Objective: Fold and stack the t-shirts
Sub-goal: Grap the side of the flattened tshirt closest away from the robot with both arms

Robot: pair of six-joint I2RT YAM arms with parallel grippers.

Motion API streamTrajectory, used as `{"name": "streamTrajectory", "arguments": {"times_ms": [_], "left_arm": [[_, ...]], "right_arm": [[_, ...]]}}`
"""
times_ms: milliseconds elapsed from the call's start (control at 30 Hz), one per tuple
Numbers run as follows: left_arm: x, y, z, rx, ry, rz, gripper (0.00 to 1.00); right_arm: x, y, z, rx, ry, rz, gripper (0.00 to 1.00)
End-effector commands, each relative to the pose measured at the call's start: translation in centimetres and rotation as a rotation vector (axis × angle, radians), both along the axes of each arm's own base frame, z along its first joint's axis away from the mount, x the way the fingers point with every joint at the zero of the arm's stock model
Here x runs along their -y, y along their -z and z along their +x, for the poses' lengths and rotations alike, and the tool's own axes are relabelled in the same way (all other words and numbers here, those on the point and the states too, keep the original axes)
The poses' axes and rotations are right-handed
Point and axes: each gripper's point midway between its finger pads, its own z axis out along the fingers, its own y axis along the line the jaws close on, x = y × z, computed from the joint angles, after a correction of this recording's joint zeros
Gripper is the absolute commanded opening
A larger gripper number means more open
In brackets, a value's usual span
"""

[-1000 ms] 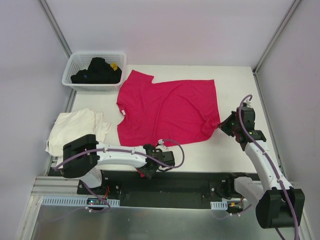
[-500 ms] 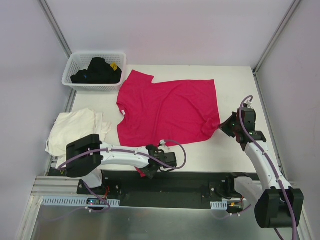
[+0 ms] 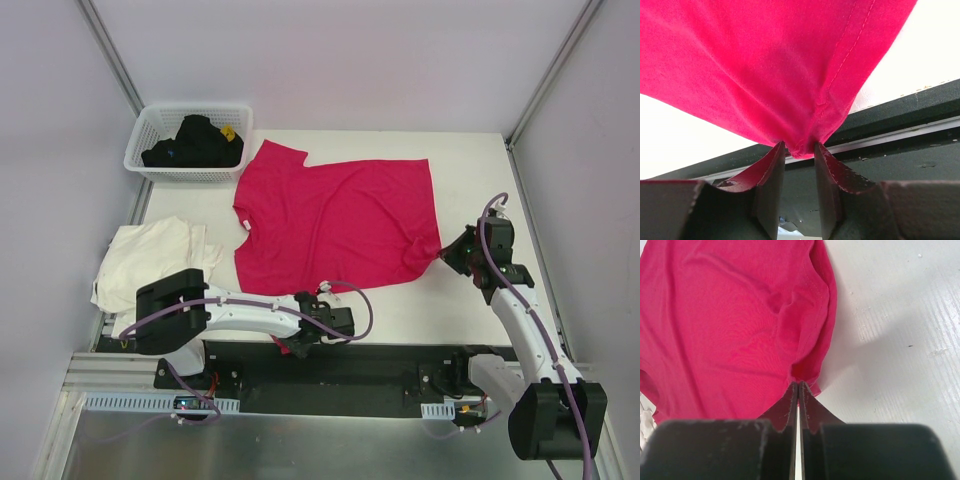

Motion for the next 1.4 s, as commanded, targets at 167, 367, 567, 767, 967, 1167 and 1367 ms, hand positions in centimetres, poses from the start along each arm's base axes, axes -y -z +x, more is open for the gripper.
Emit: {"name": "streamTrajectory", "arguments": {"times_ms": [167, 367, 567, 767, 967, 1167, 1367], "left_arm": [[-0.8, -0.1, 0.2, 0.035, 0.006, 0.052, 0.13], [-0.5, -0.1, 0.4, 0.04, 0.019, 0.054, 0.11], [-0.2, -0.7, 1.2, 0.08, 0.034, 0.045, 0.0], [0.7, -2.5, 2.5, 0.145, 0.047, 0.017, 0.0], [-0.5, -6.2, 5.3, 0.241, -0.024, 0.043, 0.0], [-2.2, -10.1, 8.5, 0.33, -0.115, 0.002, 0.0], [-4.0, -13.4, 10.8, 0.427, -0.149, 0.054, 0.0]], "right_arm": [[0.3, -0.4, 0.3, 0.032, -0.001, -0.006, 0.01], [0.2, -0.4, 0.5, 0.028, -0.001, -0.003, 0.01], [0.3, -0.3, 0.4, 0.023, 0.001, -0.002, 0.01], [0.6, -0.5, 0.2, 0.025, 0.011, -0.014, 0.01], [0.7, -0.5, 0.1, 0.027, 0.019, -0.018, 0.01], [0.8, -0.3, -0.1, 0.02, 0.025, -0.016, 0.01], [1.0, -0.3, -0.5, 0.016, 0.03, -0.026, 0.01]]}}
